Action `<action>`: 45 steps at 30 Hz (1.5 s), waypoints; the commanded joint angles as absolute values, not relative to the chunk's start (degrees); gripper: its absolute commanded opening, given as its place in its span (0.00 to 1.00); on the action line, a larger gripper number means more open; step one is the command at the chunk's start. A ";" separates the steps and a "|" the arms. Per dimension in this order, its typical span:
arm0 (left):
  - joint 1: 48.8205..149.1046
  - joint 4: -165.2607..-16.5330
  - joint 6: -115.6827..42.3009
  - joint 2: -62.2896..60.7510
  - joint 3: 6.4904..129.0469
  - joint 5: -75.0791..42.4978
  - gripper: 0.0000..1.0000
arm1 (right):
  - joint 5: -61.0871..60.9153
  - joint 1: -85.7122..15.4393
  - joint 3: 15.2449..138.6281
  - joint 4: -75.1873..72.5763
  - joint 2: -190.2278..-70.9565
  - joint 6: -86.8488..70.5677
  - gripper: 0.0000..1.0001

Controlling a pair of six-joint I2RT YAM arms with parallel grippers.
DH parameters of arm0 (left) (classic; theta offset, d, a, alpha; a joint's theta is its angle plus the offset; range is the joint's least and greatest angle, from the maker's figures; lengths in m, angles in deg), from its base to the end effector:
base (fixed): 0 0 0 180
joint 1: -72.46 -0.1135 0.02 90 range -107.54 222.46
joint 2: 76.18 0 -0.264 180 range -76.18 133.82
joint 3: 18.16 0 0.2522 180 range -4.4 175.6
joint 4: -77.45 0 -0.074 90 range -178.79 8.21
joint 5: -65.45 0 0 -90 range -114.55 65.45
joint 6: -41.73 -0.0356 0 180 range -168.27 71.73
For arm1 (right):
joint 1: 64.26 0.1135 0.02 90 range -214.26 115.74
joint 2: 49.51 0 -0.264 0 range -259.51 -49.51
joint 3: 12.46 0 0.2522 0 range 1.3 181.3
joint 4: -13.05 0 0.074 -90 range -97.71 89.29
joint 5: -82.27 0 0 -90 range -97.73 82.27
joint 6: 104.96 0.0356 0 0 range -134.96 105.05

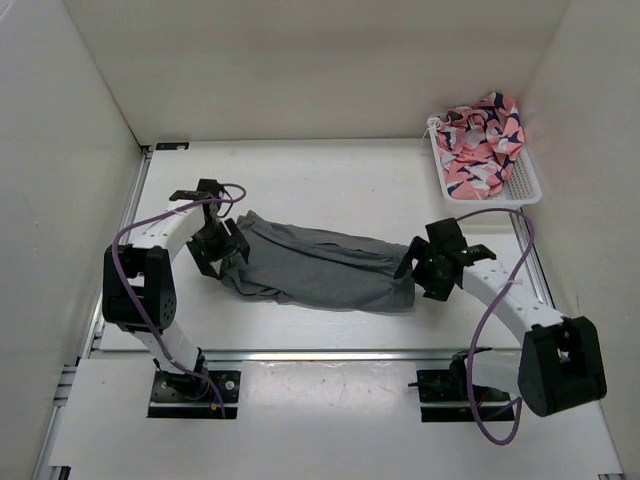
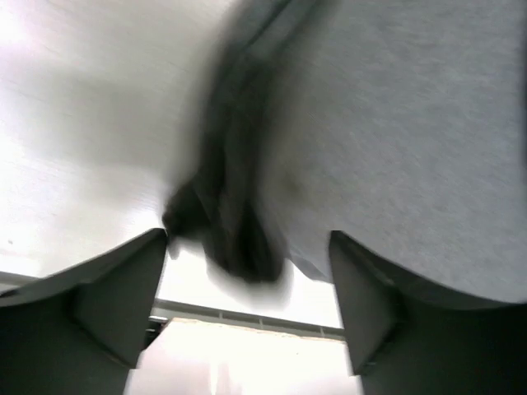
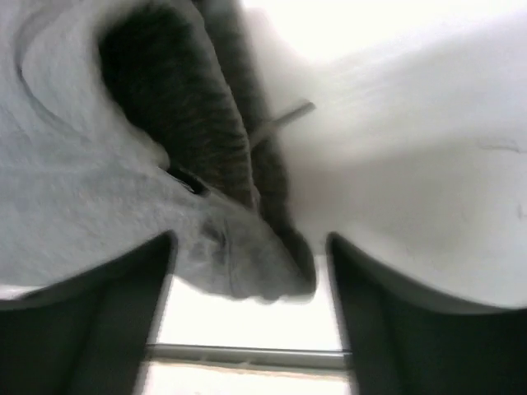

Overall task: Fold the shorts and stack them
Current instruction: Fold the shorts

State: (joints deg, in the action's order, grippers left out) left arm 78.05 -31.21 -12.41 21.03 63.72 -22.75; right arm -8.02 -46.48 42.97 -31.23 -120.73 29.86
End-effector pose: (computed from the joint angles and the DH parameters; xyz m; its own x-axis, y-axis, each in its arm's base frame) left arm 0.3012 -0.0306 0.1993 -0.8633 -0.5038 -0.0287 -0.5017 0.8630 -0.0594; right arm 0.2213 0.0708 0.1998 -0.7989 0.4840 -0.3570 0.3668 0.8625 0.3486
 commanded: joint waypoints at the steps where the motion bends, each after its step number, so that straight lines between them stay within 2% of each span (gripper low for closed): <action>1: 79.23 -31.76 -10.13 15.68 64.32 -24.81 0.95 | -13.87 -46.07 42.25 -34.96 -117.11 28.81 0.97; 2: 79.23 -29.84 -10.13 15.15 65.64 -26.73 1.00 | -15.88 -45.46 44.17 -35.86 -115.79 27.94 1.00; 5: 79.23 -27.63 -10.13 14.35 72.22 -29.20 1.00 | -20.71 -42.04 49.53 -39.11 -113.86 25.83 1.00; 6: 79.93 -27.62 -10.13 14.35 73.89 -29.82 0.97 | -22.47 -40.90 50.86 -39.12 -113.85 24.78 0.97; 7: 79.93 -27.62 -10.65 15.22 76.96 -29.83 0.90 | -23.54 -39.14 52.18 -39.64 -114.46 24.08 0.78; 8: 80.98 -27.62 -11.70 16.10 78.47 -28.87 0.51 | -24.24 -38.52 54.63 -39.65 -115.25 23.46 0.57; 9: 81.60 -27.62 -12.23 18.55 80.05 -27.81 0.26 | -24.25 -38.51 55.87 -39.65 -116.21 22.50 0.38; 10: 82.73 -27.62 -12.93 20.22 83.02 -26.15 0.10 | -24.25 -37.73 56.93 -38.86 -118.66 21.70 0.18; 11: 83.36 -28.14 -13.55 21.89 84.44 -23.00 0.10 | -23.21 -37.72 57.98 -38.85 -120.07 21.70 0.09; 13: 85.72 -28.15 -13.55 26.97 87.95 -23.84 0.10 | -22.14 -37.72 60.45 -37.72 -124.28 19.95 0.00; 24: 86.26 -28.76 -13.55 45.37 98.34 -26.13 0.10 | -22.22 -40.97 68.44 -29.55 -146.86 17.65 0.00; 30: 85.73 -24.65 -14.61 52.05 107.64 -28.32 0.10 | -24.43 -41.50 77.31 -32.43 -158.12 16.60 0.00; 33: 84.95 -23.14 -15.22 53.98 109.41 -28.95 0.10 | -23.64 -41.50 79.17 -34.45 -158.94 16.60 0.00; 36: 84.15 -23.14 -15.75 51.29 108.72 -28.42 0.10 | -22.06 -41.50 78.56 -34.46 -152.29 16.60 0.19; 37: 83.63 -23.14 -15.75 50.14 108.19 -28.42 0.10 | -22.05 -41.50 78.56 -33.85 -150.17 16.60 0.42; 38: 83.63 -23.14 -16.36 48.91 108.19 -28.94 0.10 | -22.05 -41.50 78.04 -33.84 -145.80 16.60 0.57; 41: 83.63 -22.44 -16.89 43.81 108.19 -29.65 0.11 | -22.05 -41.50 77.33 -34.45 -138.23 16.60 0.89; 45: 82.58 -22.44 -16.89 35.64 102.49 -31.67 0.14 | -19.70 -45.00 72.86 -35.87 -131.61 16.60 0.93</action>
State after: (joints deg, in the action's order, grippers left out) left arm 83.34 -23.45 -16.02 46.91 104.79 -29.07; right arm -21.33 -42.22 76.09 -34.23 -135.51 16.88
